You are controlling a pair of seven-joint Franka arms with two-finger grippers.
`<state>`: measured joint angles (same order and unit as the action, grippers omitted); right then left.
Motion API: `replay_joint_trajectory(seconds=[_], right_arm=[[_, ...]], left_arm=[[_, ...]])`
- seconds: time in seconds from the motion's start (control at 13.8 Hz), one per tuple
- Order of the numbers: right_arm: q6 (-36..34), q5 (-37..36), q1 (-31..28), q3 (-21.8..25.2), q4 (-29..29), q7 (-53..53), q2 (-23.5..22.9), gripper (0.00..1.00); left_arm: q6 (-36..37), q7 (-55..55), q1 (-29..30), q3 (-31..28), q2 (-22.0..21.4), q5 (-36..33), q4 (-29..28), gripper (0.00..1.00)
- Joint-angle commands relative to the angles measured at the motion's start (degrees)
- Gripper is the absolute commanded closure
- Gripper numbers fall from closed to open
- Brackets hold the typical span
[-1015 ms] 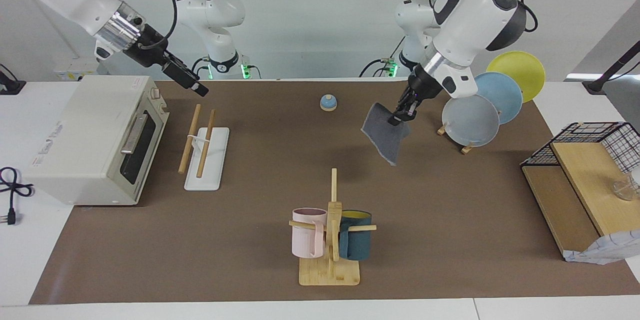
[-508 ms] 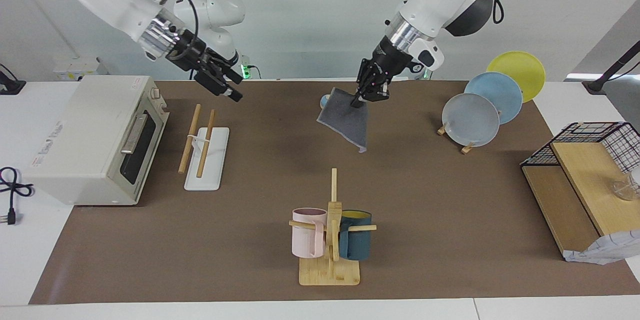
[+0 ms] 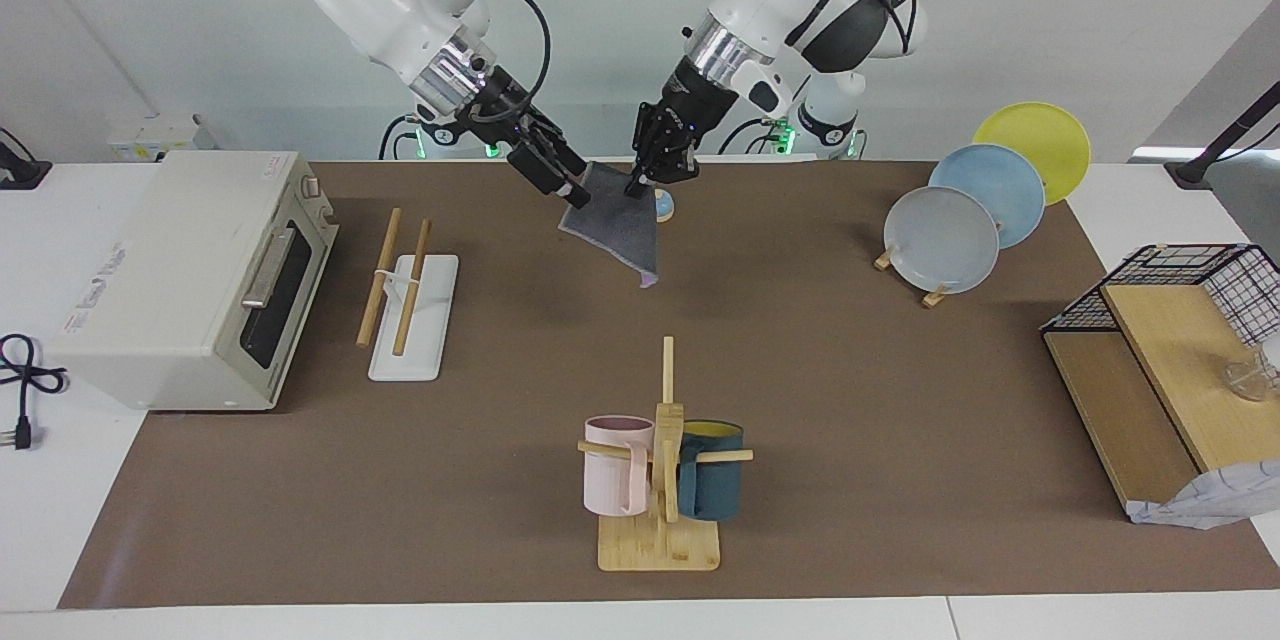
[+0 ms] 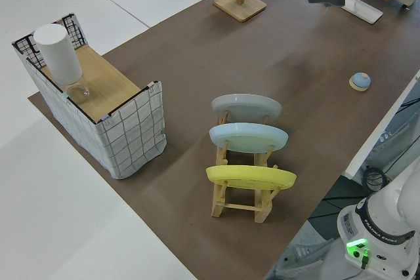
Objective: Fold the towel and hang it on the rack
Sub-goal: 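Carry the towel forward while the right gripper reaches to grasp it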
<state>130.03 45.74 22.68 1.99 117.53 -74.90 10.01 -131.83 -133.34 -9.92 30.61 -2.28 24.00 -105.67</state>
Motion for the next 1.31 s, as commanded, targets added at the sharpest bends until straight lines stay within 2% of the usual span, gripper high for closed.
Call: replay_joint_trajectory(seconds=[0.0,0.22,0.51,0.58,0.8,0.87,1.23], right_arm=[[2.9,1.0,1.7,0.2,0.7,0.2,-1.6,0.0],[4.4,0.8,3.6,0.2,0.7,2.8,-3.6,0.0],[4.2,0.8,3.9,0.2,2.5,6.5,-3.9,0.0],[4.2,0.8,3.9,0.2,2.5,7.7,-3.9,0.04],[3.8,0.8,3.8,0.2,2.5,10.9,-3.9,0.91],[3.8,0.8,3.8,0.2,2.5,10.9,-3.9,1.0],[4.1,0.8,3.8,0.2,2.5,12.8,-3.9,1.0]], left_arm=[[-1.9,-1.3,-0.4,-0.8,-3.3,1.6,-3.7,1.0],[-2.5,-2.1,-0.4,-0.8,-3.3,1.7,-3.7,1.0],[-2.6,-2.3,-0.4,-0.8,-3.3,1.7,-3.7,1.0],[-2.6,-2.3,-0.4,-0.8,-3.3,1.7,-3.7,1.0],[-2.6,-3.1,-0.4,-0.8,-3.3,1.7,-3.7,1.0],[-2.6,-3.1,-0.4,-0.8,-3.3,1.7,-3.7,1.0],[-2.6,-3.0,-0.4,-0.8,-3.3,1.7,-3.7,1.0]])
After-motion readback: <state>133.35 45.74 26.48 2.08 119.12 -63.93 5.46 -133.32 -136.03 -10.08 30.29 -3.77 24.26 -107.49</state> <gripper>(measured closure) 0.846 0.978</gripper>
